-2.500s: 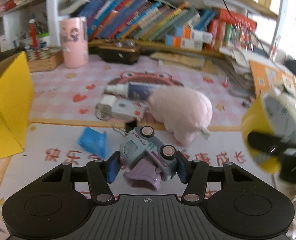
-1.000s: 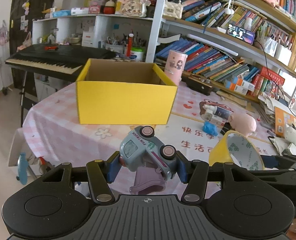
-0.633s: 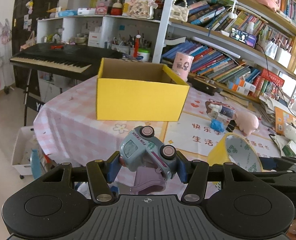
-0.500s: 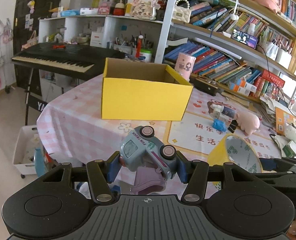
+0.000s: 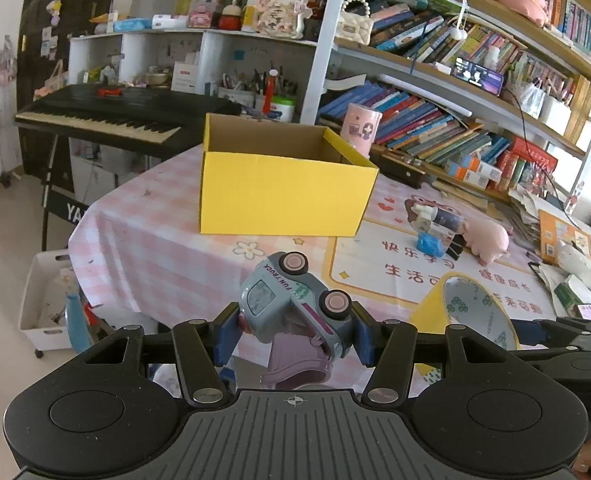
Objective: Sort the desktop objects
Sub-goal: 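Carry the toy car in the left tool and tape roll in the right tool toward the yellow box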
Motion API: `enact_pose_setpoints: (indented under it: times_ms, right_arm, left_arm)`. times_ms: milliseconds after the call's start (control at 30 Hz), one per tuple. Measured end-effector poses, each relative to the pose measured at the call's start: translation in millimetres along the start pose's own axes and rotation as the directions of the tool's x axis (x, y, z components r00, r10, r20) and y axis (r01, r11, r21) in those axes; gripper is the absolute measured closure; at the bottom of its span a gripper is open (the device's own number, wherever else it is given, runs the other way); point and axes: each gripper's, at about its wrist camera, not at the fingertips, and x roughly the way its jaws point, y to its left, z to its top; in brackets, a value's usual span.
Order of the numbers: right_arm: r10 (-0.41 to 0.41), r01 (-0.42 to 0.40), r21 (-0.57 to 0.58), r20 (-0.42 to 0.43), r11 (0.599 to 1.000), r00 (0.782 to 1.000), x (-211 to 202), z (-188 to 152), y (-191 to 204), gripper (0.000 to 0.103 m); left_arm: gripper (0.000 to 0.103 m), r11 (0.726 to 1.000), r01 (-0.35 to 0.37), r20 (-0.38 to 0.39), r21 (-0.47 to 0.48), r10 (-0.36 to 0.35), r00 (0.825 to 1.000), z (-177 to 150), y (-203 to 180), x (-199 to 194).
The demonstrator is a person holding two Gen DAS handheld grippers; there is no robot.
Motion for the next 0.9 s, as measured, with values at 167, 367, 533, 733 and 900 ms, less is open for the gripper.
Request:
enact_pose_setpoints:
  times_ms: [167,367,533,733,900]
  right_arm:
    - [-0.007,0.007,0.000,-0.001,1.000,1.000,-1,-1,2,0.022]
    - [-0.014,0.014,-0.001,-0.006,1.000,1.000,-1,-1,3,0.022]
    - [-0.021,0.021,-0.004,-0.019,1.000,1.000,-1,-1,3,0.022]
    - [-0.020,0.020,-0.001,-0.056,1.000,0.998,5,-5,0,0.022]
    - [-0.007,0.006,-0.004,-0.102,1.000,0.995,14,-6,-4,0.022]
  left_arm:
    - [0.048,1.000,0.008,0.002,-0.002,-0.008,1.000,0,2,0]
    - [0.048,1.000,0.017,0.006,-0.004,-0.017,1.000,1,4,0]
    - [0.048,0.999,0.034,0.000,-0.002,-0.034,0.999,1,2,4]
    - [0.048,0.999,0.045,-0.020,-0.009,-0.045,0.999,0,0,11]
    - [0.048,0.999,0.044,-0.032,-0.014,-0.045,0.999,1,-2,17]
